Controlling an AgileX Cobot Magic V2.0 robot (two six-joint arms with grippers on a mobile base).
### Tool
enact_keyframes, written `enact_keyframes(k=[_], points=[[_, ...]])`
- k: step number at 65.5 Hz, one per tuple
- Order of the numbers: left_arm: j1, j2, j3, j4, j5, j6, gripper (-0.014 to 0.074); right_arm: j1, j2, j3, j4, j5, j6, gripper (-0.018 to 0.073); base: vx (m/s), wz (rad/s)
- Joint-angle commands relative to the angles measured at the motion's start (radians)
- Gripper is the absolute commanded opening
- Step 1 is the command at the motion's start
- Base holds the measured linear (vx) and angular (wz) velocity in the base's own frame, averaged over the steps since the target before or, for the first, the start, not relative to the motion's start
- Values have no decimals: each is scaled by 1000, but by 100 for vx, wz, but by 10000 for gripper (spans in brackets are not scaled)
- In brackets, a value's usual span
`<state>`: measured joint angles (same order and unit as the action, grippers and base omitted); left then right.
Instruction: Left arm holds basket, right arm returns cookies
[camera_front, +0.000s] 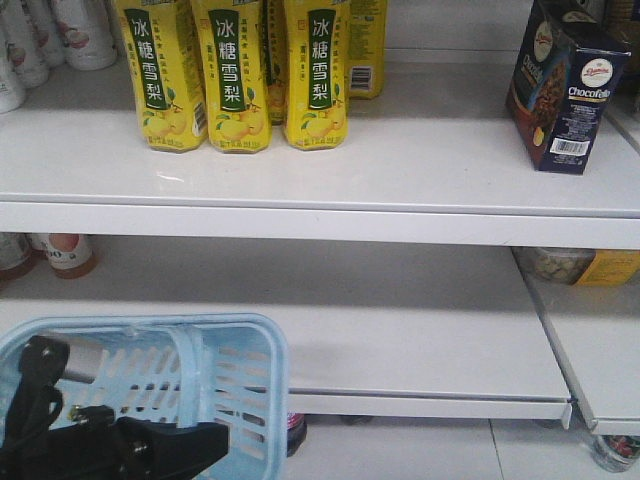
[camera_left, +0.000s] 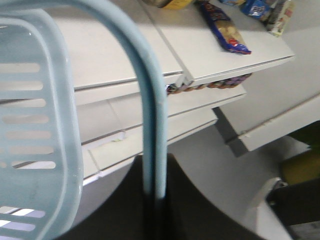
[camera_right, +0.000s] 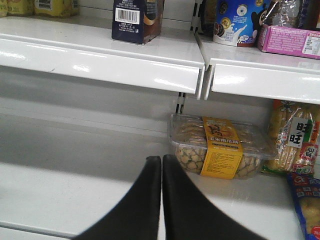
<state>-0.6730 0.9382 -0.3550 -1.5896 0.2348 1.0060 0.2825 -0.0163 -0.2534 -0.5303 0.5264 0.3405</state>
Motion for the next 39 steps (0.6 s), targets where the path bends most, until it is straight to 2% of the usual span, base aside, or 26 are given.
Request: enact_keyframes(k=[1,10,20,26,30,37,39], points=[[-3,-59,13,62,-90,17,-6,-1,1,-25,-26,-60,-11,-8,0,0],[25,-69,52,113,-185,17,-6,-1,1,-25,-26,-60,-11,-8,0,0],[29,-99,58,266,-293,-4,-6,-1,1,-25,-26,-60,-11,-8,0,0],[29,-153,68,428,-351,-121,-6,-1,1,-25,-26,-60,-11,-8,0,0],[29,-204,87,561,-385,-230,-6,-1,1,-25,-26,-60,-11,-8,0,0],[29,-299,144,812,-438,-467,-6,-1,1,-25,-26,-60,-11,-8,0,0],[29,-319,162,863,-456,-521,-6,-1,1,-25,-26,-60,-11,-8,0,0]])
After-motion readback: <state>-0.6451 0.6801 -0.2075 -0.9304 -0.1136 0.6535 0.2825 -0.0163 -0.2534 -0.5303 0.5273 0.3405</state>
